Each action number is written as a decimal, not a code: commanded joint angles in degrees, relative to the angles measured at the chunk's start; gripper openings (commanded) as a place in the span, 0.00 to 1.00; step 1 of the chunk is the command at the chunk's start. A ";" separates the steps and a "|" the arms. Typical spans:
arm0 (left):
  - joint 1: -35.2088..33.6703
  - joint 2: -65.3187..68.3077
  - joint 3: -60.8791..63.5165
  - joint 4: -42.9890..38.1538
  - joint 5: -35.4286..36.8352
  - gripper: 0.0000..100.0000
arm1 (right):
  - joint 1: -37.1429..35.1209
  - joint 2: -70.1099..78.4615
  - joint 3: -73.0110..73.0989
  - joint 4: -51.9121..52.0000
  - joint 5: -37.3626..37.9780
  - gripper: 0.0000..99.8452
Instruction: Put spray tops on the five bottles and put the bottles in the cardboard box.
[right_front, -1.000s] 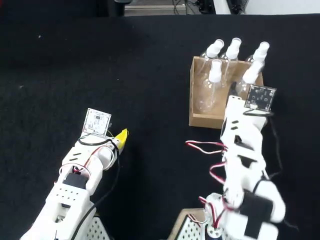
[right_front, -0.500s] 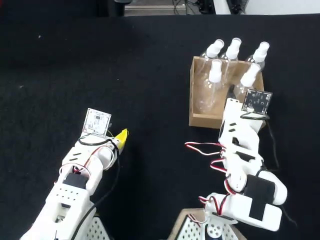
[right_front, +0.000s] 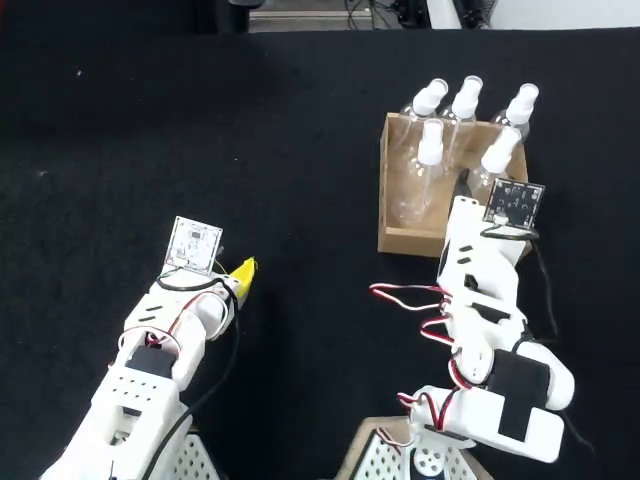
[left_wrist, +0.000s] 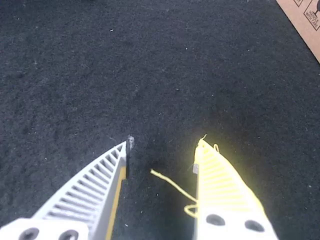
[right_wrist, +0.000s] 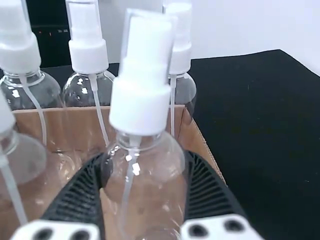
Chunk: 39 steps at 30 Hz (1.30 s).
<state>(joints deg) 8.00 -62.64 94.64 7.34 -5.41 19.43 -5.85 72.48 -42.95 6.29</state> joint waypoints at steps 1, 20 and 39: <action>0.22 -0.97 -0.40 -1.14 -0.35 0.21 | 0.44 0.04 -2.33 -1.67 0.44 0.01; 0.22 -0.97 -0.40 -1.23 -0.35 0.21 | 0.79 0.13 -2.07 -1.67 0.62 0.01; 0.22 -0.97 -0.40 -1.23 -0.35 0.21 | 2.81 0.13 -2.07 -1.41 0.44 0.01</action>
<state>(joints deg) 8.00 -62.64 94.64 7.34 -5.41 21.27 -5.85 72.48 -42.95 6.29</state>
